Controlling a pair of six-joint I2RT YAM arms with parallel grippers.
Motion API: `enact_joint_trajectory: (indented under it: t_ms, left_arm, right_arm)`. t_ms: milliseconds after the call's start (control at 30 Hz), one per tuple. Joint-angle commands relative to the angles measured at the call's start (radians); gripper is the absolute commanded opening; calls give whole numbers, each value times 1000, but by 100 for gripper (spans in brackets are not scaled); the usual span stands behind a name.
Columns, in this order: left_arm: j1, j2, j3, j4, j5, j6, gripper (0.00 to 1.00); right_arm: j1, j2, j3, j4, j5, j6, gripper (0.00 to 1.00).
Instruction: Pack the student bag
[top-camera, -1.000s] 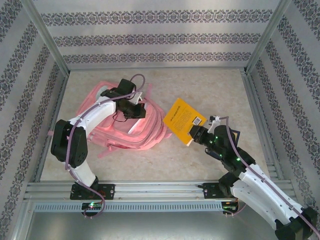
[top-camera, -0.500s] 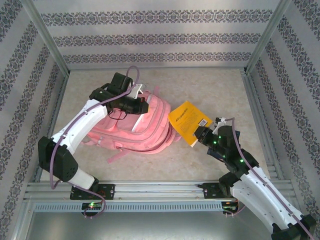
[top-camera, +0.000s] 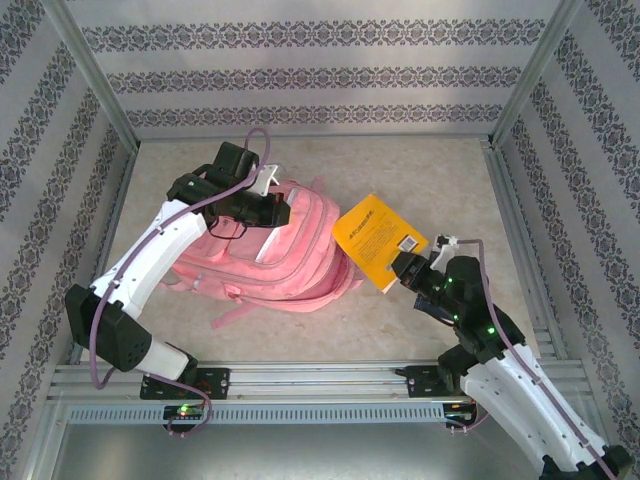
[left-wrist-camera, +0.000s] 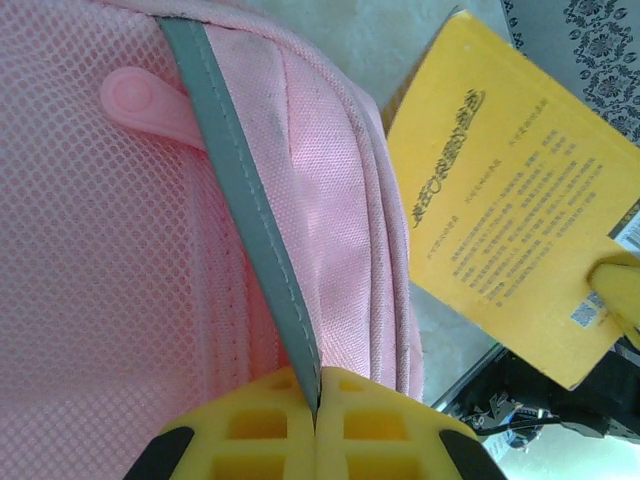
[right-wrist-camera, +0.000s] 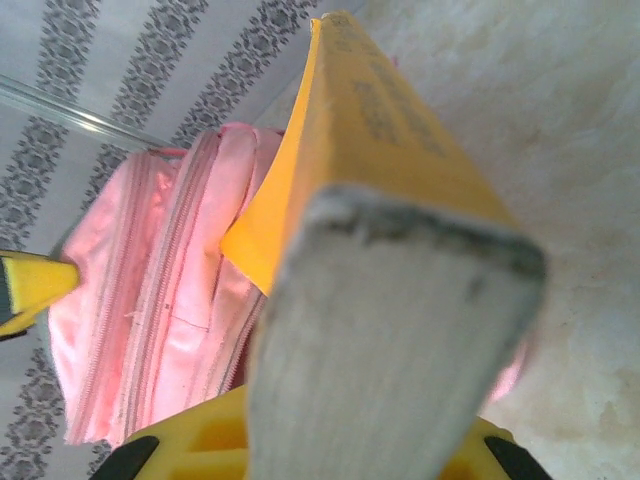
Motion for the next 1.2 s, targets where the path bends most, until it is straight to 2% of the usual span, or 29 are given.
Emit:
enact_joint_trajectory:
  t_ms: [0, 167, 367, 500, 667, 1000, 1167]
  left_arm:
    - [-9, -52, 70, -1, 35, 15, 0]
    - [-7, -47, 91, -29, 16, 30, 0]
    - [2, -47, 50, -19, 14, 27, 0]
    - [11, -57, 31, -7, 18, 19, 0]
    - [28, -71, 41, -8, 30, 13, 0]
    - [37, -83, 71, -19, 51, 3, 0]
    - [45, -89, 57, -24, 49, 8, 0]
  right_arm:
    - [-21, -58, -10, 60, -26, 27, 0]
    - [-33, -69, -21, 105, -56, 46, 0]
    - [-50, -163, -77, 262, -58, 118, 0]
    - [-65, -216, -40, 189, -28, 81, 0]
    - [-71, -189, -9, 108, -24, 41, 0]
    - [-74, -93, -29, 75, -20, 71, 0]
    - [-82, -121, -14, 60, -1, 49, 0]
